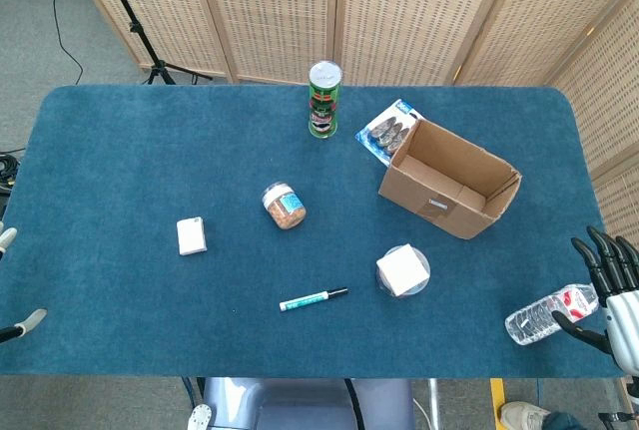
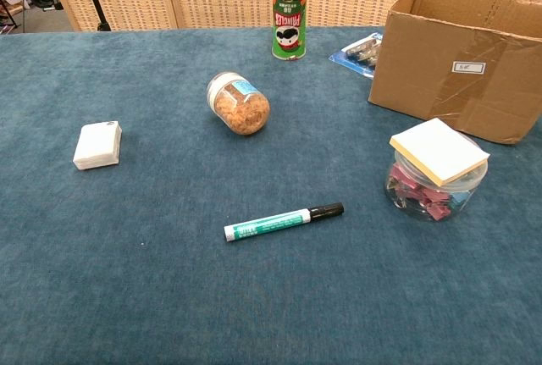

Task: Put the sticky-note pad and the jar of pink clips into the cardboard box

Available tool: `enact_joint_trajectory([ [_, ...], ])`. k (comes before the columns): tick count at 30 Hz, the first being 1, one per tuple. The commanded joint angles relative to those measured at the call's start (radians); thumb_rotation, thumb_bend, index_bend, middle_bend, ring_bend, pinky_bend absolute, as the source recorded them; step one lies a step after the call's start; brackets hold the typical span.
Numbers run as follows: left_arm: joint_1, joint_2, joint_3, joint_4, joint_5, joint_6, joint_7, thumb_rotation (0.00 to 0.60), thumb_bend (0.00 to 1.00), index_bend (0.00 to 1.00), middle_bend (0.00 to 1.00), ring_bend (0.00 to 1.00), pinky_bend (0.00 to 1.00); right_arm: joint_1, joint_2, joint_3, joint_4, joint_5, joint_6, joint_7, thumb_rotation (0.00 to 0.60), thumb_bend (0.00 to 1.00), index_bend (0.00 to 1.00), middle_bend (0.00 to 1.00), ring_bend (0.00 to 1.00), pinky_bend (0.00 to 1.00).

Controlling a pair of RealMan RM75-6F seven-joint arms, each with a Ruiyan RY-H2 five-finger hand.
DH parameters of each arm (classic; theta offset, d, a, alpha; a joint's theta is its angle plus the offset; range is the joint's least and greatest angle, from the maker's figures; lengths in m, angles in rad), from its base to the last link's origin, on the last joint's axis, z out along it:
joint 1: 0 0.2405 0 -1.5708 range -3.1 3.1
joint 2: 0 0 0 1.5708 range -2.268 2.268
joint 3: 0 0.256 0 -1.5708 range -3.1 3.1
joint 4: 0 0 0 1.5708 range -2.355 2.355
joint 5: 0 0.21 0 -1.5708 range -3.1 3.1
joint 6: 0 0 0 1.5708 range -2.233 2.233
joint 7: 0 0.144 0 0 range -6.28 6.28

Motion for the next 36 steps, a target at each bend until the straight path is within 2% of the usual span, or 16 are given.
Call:
enact_joint_trajectory([
  [1, -0.003, -0.001, -0.001, 0.0, -0.003, -0.006, 0.004, 0.6, 0.0, 0.0, 0.0, 0.0, 0.0, 0.004, -0.001, -0.003, 0.007, -0.009, -0.004, 0.006, 0.6, 0.0, 0.0, 0.0, 0.0, 0.0],
  [13, -0.011, 0.013, -0.006, -0.005, -0.011, -0.022, -0.022, 0.6, 0.0, 0.0, 0.0, 0.0, 0.0, 0.009, 0.003, -0.012, -0.007, -0.025, -0.017, -0.002, 0.6, 0.0, 0.0, 0.0, 0.0, 0.0],
  [19, -0.015, 0.02, -0.011, -0.007, -0.025, -0.033, -0.034, 0.6, 0.0, 0.0, 0.0, 0.0, 0.0, 0.055, 0.01, -0.03, -0.025, -0.1, -0.076, -0.045, 0.6, 0.0, 0.01, 0.0, 0.0, 0.0],
  [21, -0.022, 0.02, -0.012, -0.01, -0.034, -0.048, -0.03, 0.6, 0.0, 0.0, 0.0, 0.0, 0.0, 0.125, 0.026, -0.043, -0.033, -0.171, -0.162, -0.045, 0.6, 0.0, 0.04, 0.0, 0.0, 0.0],
  [25, -0.028, 0.02, -0.015, -0.018, -0.043, -0.061, -0.019, 0.6, 0.0, 0.0, 0.0, 0.0, 0.0, 0.212, 0.06, -0.047, -0.062, -0.218, -0.262, -0.001, 0.6, 0.0, 0.08, 0.01, 0.0, 0.0],
  [28, -0.037, 0.017, -0.017, -0.024, -0.058, -0.083, -0.003, 0.6, 0.0, 0.0, 0.0, 0.0, 0.0, 0.306, 0.084, -0.028, -0.097, -0.249, -0.37, -0.016, 0.6, 0.0, 0.1, 0.05, 0.0, 0.0],
  [36, -0.056, 0.017, -0.028, -0.033, -0.098, -0.125, 0.015, 0.6, 0.0, 0.0, 0.0, 0.0, 0.0, 0.469, 0.082, 0.018, -0.215, -0.121, -0.669, -0.087, 0.6, 0.0, 0.11, 0.09, 0.0, 0.0],
])
